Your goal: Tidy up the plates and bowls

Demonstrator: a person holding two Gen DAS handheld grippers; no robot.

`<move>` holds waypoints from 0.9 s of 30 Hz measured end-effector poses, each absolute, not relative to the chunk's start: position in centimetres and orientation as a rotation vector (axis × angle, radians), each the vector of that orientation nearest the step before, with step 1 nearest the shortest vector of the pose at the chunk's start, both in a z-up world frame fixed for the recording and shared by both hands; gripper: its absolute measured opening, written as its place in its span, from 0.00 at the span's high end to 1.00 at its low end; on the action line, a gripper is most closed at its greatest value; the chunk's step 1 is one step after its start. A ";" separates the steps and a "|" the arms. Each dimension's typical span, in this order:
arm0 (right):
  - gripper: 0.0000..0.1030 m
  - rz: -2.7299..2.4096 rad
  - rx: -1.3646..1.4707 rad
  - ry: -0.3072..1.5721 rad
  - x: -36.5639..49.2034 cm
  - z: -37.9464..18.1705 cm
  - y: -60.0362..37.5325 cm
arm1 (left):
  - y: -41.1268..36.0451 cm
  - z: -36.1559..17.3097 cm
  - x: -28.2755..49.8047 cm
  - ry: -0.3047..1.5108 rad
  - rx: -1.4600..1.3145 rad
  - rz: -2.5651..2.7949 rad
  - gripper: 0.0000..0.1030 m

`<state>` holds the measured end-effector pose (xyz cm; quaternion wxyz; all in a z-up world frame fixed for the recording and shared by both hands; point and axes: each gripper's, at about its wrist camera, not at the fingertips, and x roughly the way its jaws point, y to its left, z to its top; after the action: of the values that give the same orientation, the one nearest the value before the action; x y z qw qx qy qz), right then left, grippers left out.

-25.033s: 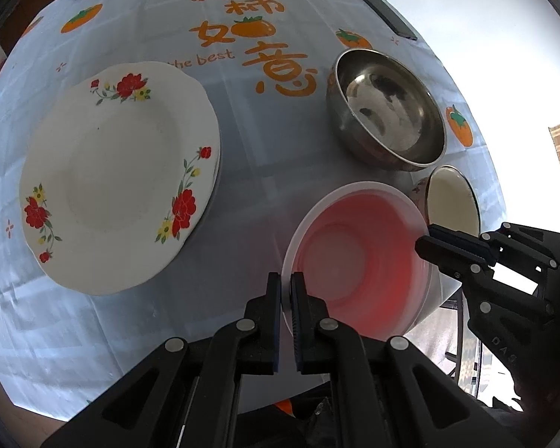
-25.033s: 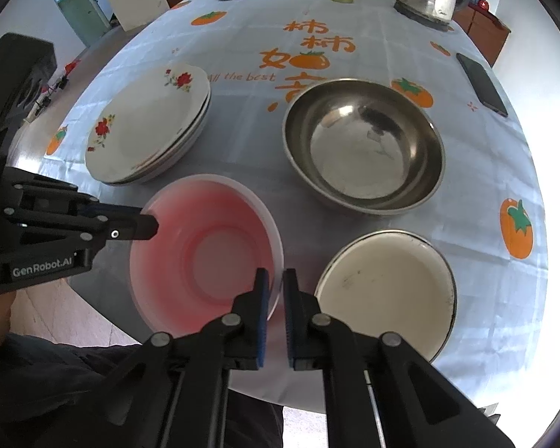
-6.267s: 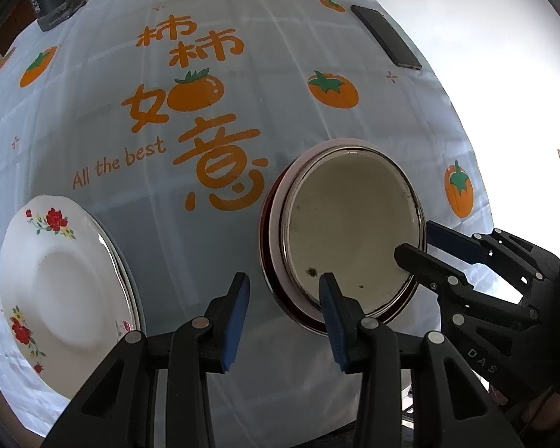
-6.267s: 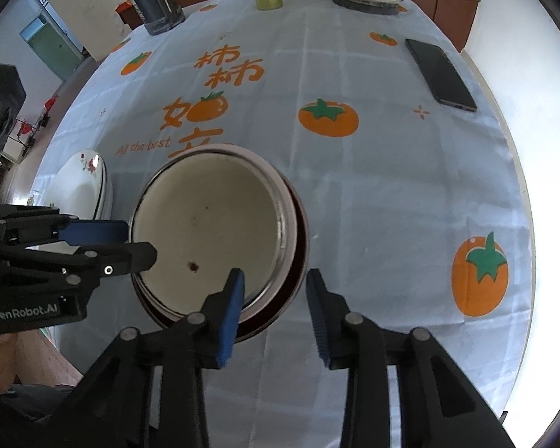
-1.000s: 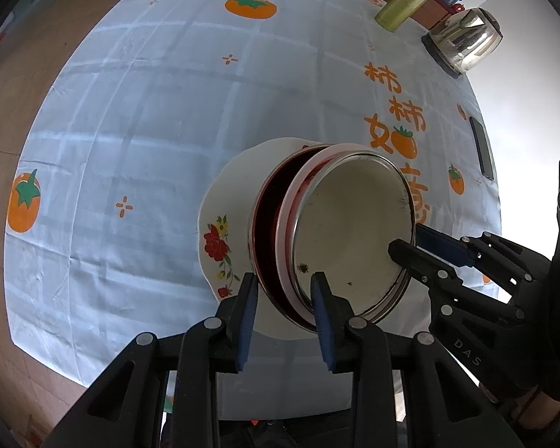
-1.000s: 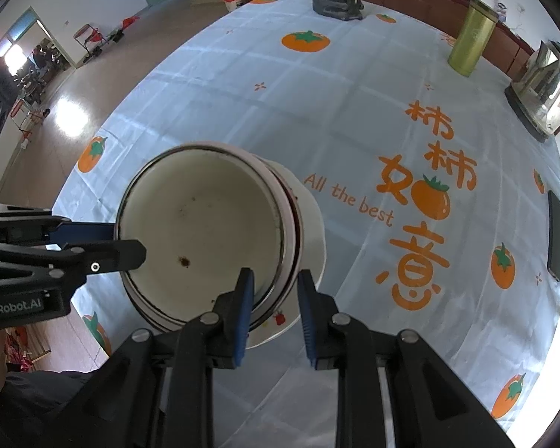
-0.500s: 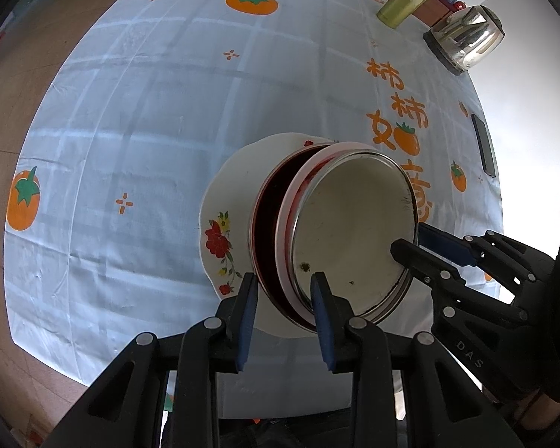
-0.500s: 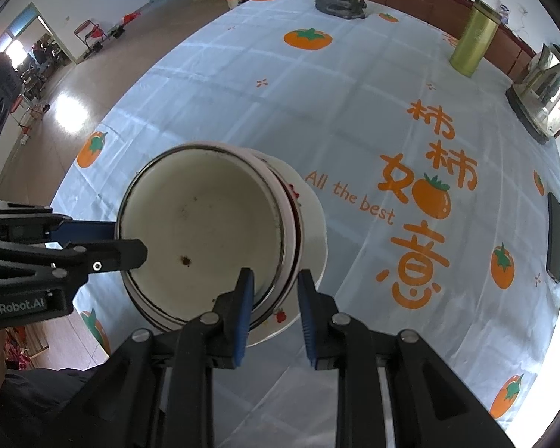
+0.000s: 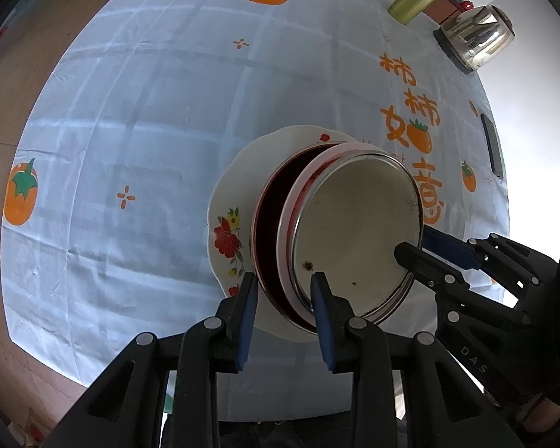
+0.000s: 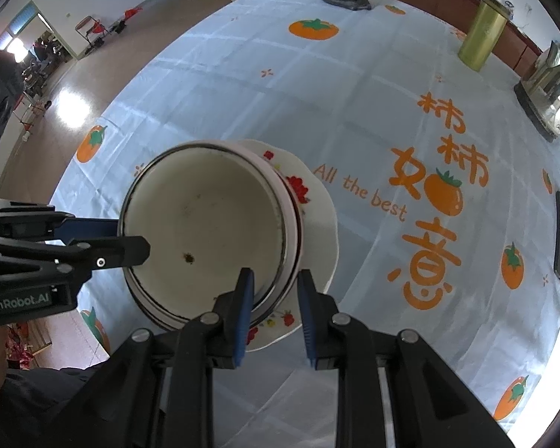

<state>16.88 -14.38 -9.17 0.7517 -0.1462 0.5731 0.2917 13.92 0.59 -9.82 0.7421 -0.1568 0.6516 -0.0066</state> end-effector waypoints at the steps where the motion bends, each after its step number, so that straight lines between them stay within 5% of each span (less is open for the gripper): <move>1: 0.77 0.637 -0.318 1.252 16.9 -9.2 -14.4 | 0.6 -9.8 14.0 1.426 -0.347 -0.014 0.69; 17: 0.59 0.642 -0.266 1.215 16.2 -9.0 -15.0 | -0.5 -9.2 13.6 1.395 -0.270 -0.001 0.57; 27: 0.39 0.552 -0.241 1.002 13.9 -3.4 -18.1 | -1.9 -3.1 11.4 1.133 -0.096 0.033 0.57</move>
<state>13.93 -18.09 -3.37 0.8341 -0.1135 0.4728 0.2605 11.40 -1.94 -3.07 0.8427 -0.0455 0.5363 0.0158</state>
